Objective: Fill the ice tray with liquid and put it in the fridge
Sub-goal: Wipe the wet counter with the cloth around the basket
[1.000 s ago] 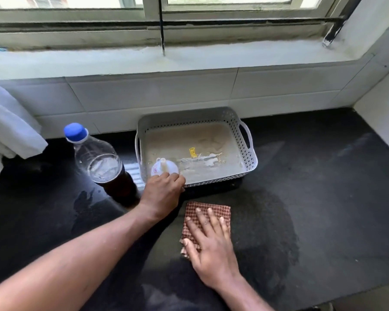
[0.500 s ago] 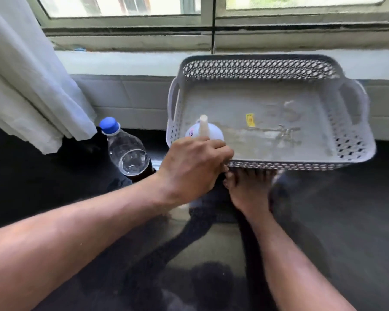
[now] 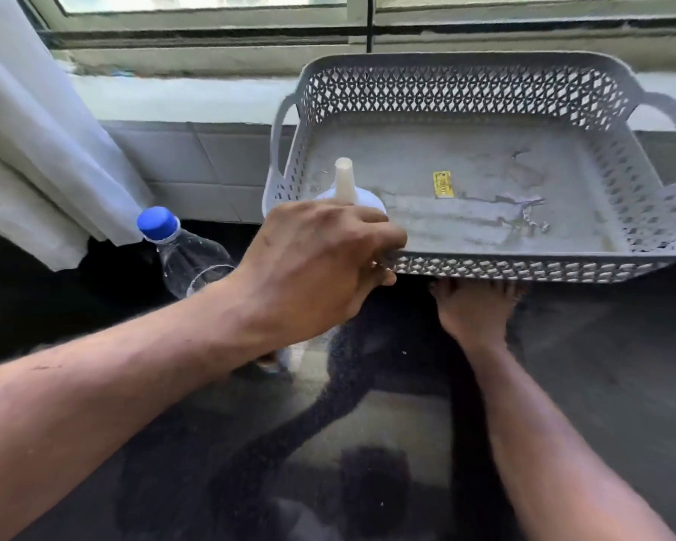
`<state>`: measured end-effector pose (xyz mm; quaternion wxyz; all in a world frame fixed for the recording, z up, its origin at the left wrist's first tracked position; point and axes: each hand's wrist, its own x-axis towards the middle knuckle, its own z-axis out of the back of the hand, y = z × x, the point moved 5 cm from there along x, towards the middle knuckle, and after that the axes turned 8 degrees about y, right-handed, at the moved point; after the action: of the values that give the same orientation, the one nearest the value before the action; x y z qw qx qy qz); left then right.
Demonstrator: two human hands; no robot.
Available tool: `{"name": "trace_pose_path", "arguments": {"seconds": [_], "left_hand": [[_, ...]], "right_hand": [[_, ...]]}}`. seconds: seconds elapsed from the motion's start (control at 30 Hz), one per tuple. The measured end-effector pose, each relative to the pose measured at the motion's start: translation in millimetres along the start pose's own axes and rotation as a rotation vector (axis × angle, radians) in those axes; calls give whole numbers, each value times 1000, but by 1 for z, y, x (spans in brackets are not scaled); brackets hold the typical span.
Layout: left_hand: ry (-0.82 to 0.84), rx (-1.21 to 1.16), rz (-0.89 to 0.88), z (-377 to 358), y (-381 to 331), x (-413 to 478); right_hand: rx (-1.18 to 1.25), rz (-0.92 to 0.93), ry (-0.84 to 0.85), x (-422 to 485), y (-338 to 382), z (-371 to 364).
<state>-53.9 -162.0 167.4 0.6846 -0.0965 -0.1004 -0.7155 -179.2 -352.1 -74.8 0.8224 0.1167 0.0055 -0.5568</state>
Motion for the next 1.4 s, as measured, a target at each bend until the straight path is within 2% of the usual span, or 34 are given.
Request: {"name": "trace_pose_path", "arguments": {"seconds": [0.1, 0.2, 0.3, 0.37, 0.43, 0.5, 0.57, 0.63, 0.7, 0.87, 0.93, 1.03, 1.1, 1.13, 1.23, 1.3, 1.33, 1.4], "left_hand": [[1, -28, 16, 17, 12, 7], [15, -93, 43, 30, 24, 14], [41, -153, 73, 42, 32, 21], [46, -141, 91, 50, 35, 24], [52, -161, 86, 54, 36, 26], [45, -146, 92, 58, 39, 27], [28, -100, 94, 62, 39, 26], [23, -74, 90, 63, 39, 26], [17, -61, 71, 65, 39, 25], [-6, -29, 70, 67, 39, 21], [4, -32, 69, 67, 38, 20], [-2, -79, 42, 65, 39, 20], [-30, -76, 36, 60, 40, 18], [-42, -76, 27, 58, 38, 18], [-32, -54, -5, 52, 30, 16], [-25, -38, -37, 44, 22, 11], [-24, -32, -45, 40, 19, 8], [-31, -37, -50, 28, 9, -3]], "right_hand": [[53, 146, -53, 8, 86, -11], [56, 515, 78, -25, 159, -33], [70, 776, 255, -81, 170, -53], [92, 853, 255, -113, 138, -56], [116, 745, 160, -111, 84, -47], [96, 453, 31, -75, 31, -29], [114, 97, -16, -32, -2, -16], [146, -84, -11, -2, 8, -11], [108, -11, 12, 11, 56, -17], [62, 586, 152, -38, 207, -48], [52, 712, 215, -71, 220, -57], [82, 776, 250, -116, 176, -63], [100, 751, 249, -131, 123, -60], [99, 674, 222, -123, 91, -53], [65, 266, 52, -63, 4, -19], [77, 39, 27, -33, -16, -5], [71, 13, 25, -29, -7, -4], [22, 150, 27, -49, 33, -13]]}}
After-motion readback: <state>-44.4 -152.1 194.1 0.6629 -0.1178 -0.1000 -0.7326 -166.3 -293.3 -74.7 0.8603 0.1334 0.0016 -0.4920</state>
